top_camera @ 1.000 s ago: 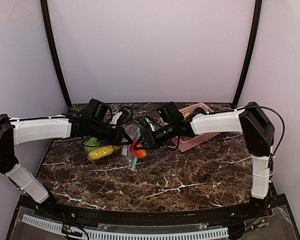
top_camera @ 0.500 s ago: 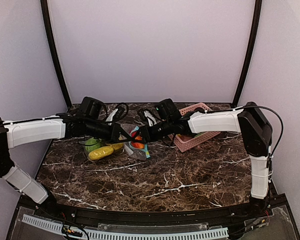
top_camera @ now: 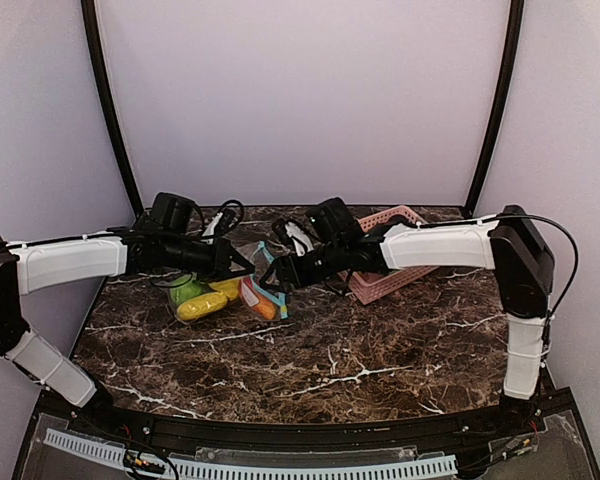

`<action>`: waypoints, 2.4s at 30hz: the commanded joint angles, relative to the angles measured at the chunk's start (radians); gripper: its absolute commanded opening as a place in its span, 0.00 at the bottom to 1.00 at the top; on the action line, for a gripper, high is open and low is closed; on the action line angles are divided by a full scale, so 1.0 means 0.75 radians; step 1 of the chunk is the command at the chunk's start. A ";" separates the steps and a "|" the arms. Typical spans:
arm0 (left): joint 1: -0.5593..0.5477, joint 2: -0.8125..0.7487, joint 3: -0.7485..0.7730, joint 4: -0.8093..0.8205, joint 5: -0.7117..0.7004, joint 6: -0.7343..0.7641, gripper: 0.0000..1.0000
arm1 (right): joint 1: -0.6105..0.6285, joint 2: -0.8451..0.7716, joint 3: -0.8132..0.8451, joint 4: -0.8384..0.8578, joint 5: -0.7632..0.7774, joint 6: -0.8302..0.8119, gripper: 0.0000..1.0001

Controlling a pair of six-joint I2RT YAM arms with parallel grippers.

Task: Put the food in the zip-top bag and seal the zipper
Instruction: Place the fake fruit in the zipper food storage bag, then pick up the fake fruit from the bin.

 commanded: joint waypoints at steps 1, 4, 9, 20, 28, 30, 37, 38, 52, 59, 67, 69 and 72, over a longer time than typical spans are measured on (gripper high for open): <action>0.036 -0.016 0.029 -0.056 -0.009 0.053 0.01 | 0.005 -0.183 -0.074 -0.048 -0.072 0.015 0.73; 0.045 0.000 0.091 -0.131 -0.033 0.120 0.01 | 0.005 -0.288 -0.124 -0.080 -0.097 0.016 0.73; 0.057 0.017 0.170 -0.278 -0.090 0.293 0.01 | 0.003 -0.435 -0.154 -0.237 0.028 -0.017 0.74; 0.062 -0.003 0.127 -0.247 -0.022 0.458 0.01 | -0.250 -0.558 -0.126 -0.607 0.537 -0.086 0.76; 0.061 0.056 0.105 -0.262 -0.024 0.431 0.01 | -0.494 -0.308 0.037 -0.601 0.582 -0.153 0.75; 0.061 0.066 0.099 -0.257 -0.021 0.428 0.01 | -0.528 -0.234 0.089 -0.586 0.580 -0.161 0.75; 0.061 0.112 0.106 -0.237 -0.006 0.421 0.01 | -0.582 0.042 0.321 -0.563 0.580 -0.193 0.73; 0.061 0.117 0.106 -0.236 -0.004 0.422 0.01 | -0.585 0.075 0.347 -0.563 0.594 -0.190 0.73; 0.061 0.159 0.109 -0.230 0.017 0.418 0.01 | -0.647 0.315 0.496 -0.569 0.719 -0.126 0.75; 0.062 0.159 0.108 -0.227 0.021 0.417 0.01 | -0.672 0.418 0.581 -0.561 0.671 -0.109 0.75; 0.063 0.132 0.104 -0.213 0.022 0.418 0.01 | -0.680 0.439 0.591 -0.556 0.674 -0.093 0.61; 0.062 0.116 0.103 -0.201 0.021 0.412 0.01 | -0.680 0.408 0.576 -0.554 0.661 -0.098 0.56; 0.062 0.090 0.103 -0.142 0.048 0.343 0.01 | -0.683 0.319 0.542 -0.546 0.607 -0.115 0.52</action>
